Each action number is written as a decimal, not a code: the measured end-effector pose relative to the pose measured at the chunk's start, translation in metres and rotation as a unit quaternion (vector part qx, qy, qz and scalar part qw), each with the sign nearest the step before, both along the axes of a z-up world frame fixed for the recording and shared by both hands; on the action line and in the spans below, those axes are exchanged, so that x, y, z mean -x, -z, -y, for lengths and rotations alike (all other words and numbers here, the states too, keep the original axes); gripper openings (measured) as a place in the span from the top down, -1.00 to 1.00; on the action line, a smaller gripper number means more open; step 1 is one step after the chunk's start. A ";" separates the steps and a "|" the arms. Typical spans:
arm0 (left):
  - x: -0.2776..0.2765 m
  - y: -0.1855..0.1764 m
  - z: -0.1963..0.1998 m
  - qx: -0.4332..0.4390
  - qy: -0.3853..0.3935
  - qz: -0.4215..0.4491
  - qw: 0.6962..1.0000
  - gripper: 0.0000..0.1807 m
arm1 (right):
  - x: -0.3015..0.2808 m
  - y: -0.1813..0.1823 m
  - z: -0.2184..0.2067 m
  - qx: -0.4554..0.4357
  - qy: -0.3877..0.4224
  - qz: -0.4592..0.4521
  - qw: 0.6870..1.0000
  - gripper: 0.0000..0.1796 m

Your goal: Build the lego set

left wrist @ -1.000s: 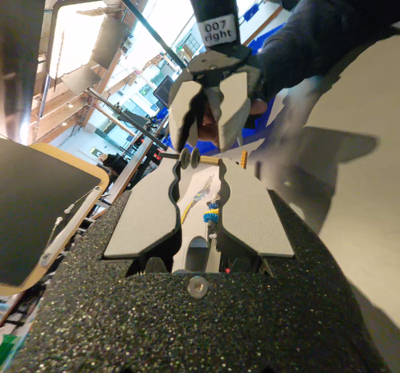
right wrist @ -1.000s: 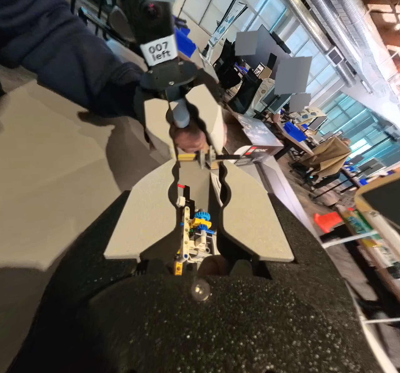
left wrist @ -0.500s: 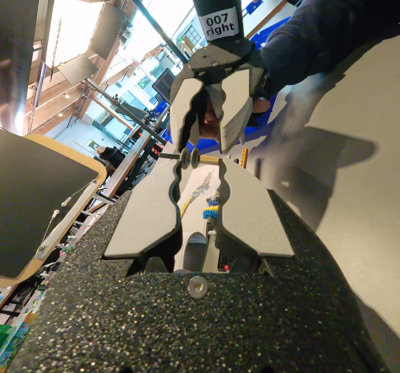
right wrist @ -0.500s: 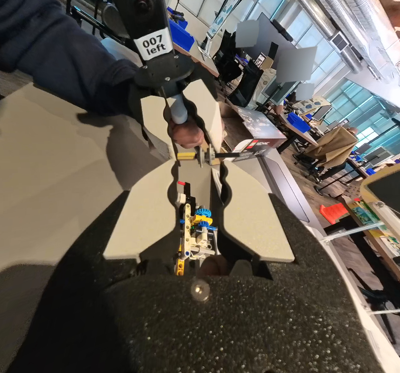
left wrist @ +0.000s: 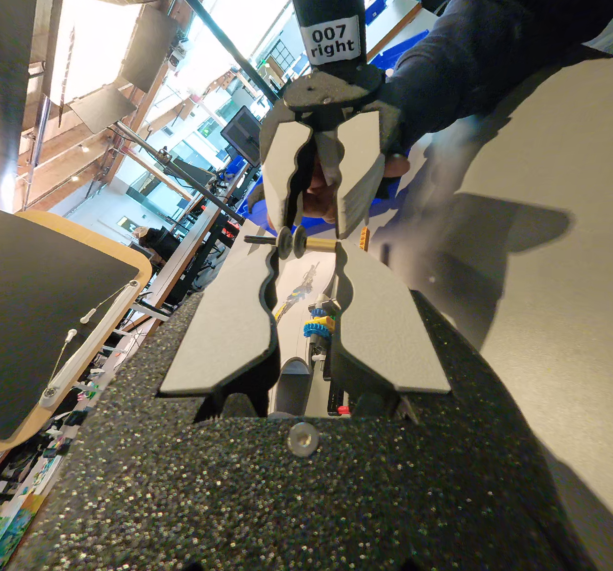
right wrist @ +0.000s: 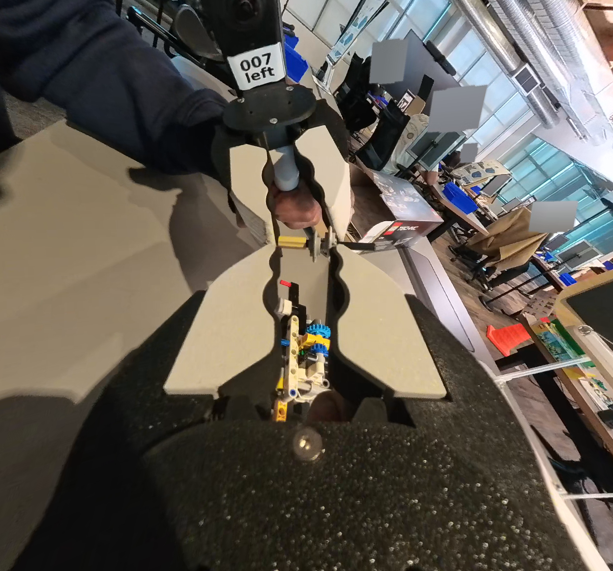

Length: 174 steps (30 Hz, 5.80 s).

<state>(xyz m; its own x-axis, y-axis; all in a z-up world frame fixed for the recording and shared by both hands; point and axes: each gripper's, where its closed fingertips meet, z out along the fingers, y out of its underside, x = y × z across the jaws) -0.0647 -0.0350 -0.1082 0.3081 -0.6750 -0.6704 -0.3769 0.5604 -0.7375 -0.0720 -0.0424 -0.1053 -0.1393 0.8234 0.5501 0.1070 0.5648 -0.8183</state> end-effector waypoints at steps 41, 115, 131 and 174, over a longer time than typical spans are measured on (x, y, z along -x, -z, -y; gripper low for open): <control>-0.006 0.009 0.013 -0.010 0.042 -0.039 0.998 0.64 | 0.003 -0.008 -0.015 0.402 -0.029 0.017 0.915 0.91; -0.004 0.020 0.009 -0.075 0.034 -0.070 0.994 0.62 | 0.008 -0.010 -0.013 0.541 -0.062 -0.009 0.838 0.95; -0.005 0.014 0.008 0.018 0.045 -0.018 0.999 0.63 | 0.007 -0.010 -0.019 0.489 -0.029 -0.015 0.872 0.91; -0.005 0.002 0.005 0.258 0.099 0.134 0.952 0.64 | -0.005 0.002 -0.004 0.179 0.038 -0.092 0.979 0.70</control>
<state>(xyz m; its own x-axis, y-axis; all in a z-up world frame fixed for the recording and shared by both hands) -0.0596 -0.0401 -0.1098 0.2536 -0.9556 -0.1498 -0.0619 0.1385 -0.9884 -0.0666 -0.0380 -0.1075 0.0044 0.9723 0.2338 -0.0303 0.2338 -0.9718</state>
